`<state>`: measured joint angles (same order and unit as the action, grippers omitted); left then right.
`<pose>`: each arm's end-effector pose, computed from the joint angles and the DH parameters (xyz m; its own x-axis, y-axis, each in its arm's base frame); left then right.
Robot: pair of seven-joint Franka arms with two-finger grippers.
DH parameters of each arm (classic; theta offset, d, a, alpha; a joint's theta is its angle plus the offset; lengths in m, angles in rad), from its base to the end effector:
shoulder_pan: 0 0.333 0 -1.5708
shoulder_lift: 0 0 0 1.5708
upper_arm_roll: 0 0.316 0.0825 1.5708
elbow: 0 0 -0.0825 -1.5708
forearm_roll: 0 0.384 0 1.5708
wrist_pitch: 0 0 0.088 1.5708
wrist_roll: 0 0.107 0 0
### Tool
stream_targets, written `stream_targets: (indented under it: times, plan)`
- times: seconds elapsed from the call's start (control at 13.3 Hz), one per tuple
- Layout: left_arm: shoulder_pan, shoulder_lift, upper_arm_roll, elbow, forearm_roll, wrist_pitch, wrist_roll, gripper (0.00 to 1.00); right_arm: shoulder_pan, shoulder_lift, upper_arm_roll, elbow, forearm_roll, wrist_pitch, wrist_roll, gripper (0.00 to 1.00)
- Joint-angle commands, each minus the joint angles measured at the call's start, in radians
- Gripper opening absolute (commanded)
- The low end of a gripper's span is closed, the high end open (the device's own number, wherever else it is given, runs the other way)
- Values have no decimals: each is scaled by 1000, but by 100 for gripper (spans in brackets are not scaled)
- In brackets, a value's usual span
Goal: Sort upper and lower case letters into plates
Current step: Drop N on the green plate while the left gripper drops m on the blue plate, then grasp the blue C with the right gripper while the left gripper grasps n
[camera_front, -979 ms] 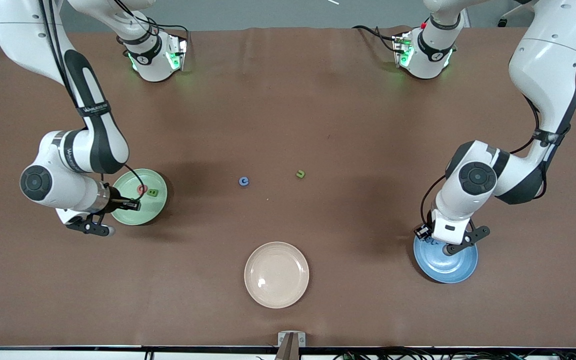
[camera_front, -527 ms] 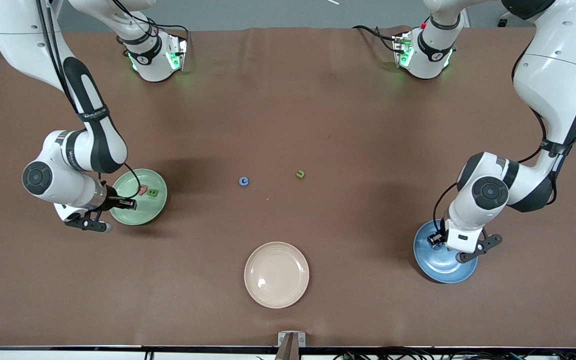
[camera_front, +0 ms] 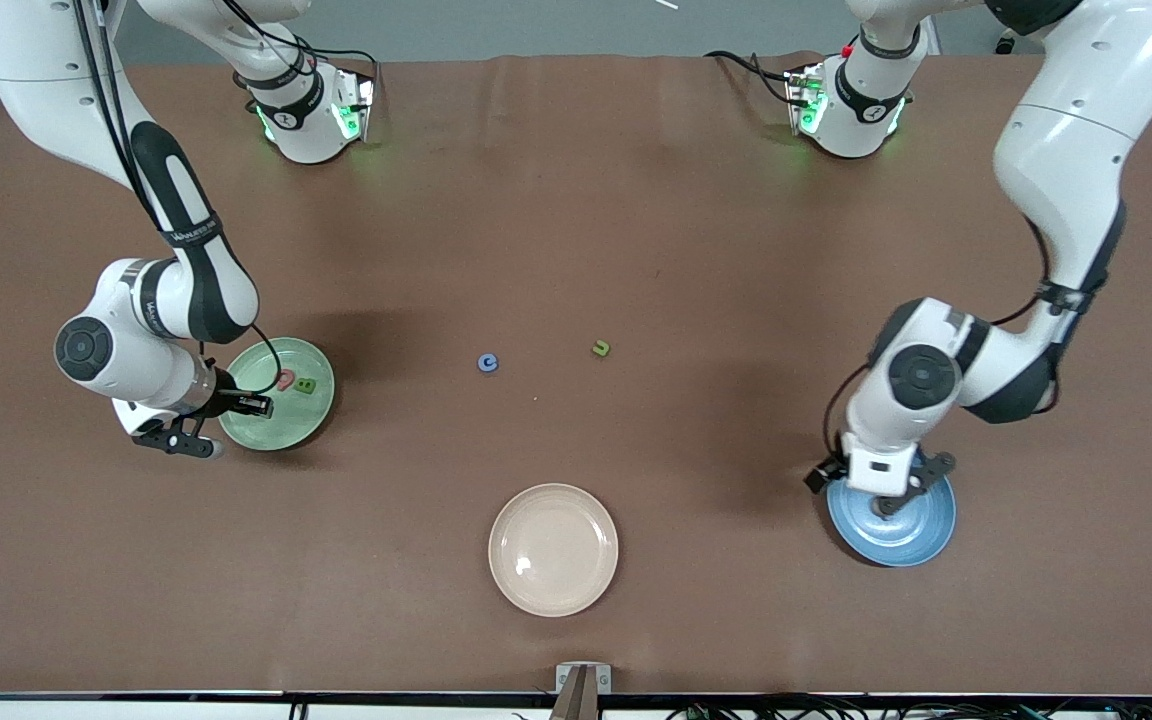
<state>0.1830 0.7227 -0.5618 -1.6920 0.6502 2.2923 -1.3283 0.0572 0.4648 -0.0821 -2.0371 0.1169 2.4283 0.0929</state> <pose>0.6475 -0.1976 0.2264 0.7996 0.5866 0.1282 0.5935 -0.8046 -0.0199 0.5907 -0.0138 0.2074 0.9772 -0.1987 -0.0748 -0.2011 -0.9792 -0.0264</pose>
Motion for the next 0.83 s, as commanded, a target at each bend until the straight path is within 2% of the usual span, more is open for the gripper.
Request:
stream_targets:
  times: [0.0,0.15,0.3,0.38,0.45,0.6,0.68,0.75]
  plan:
    - [-77,-8,-45,-6,3,-45,-203,100,-30,8,21,-14,-10,28,-10,2]
    - [-124,1,-79,-21,-4,-44,-364,100,-28,26,21,-11,-10,34,-10,2]
    - [-184,4,-81,-23,-7,-39,-486,100,-28,34,21,-11,-10,43,-10,3]
    - [-213,12,-79,-21,-7,-34,-538,100,-28,35,21,-9,-8,43,-10,8]
    - [-232,21,-79,-20,-7,-30,-577,100,-30,35,22,-8,-8,37,-9,19]
    - [-247,30,-79,-20,-7,-18,-623,100,-30,34,22,-5,-8,29,-7,89]
    - [-255,38,-79,-20,-7,-4,-653,100,-28,32,22,-5,-8,28,-1,100]
    - [-270,46,-78,-21,-6,9,-675,100,-19,26,25,1,-2,6,8,100]
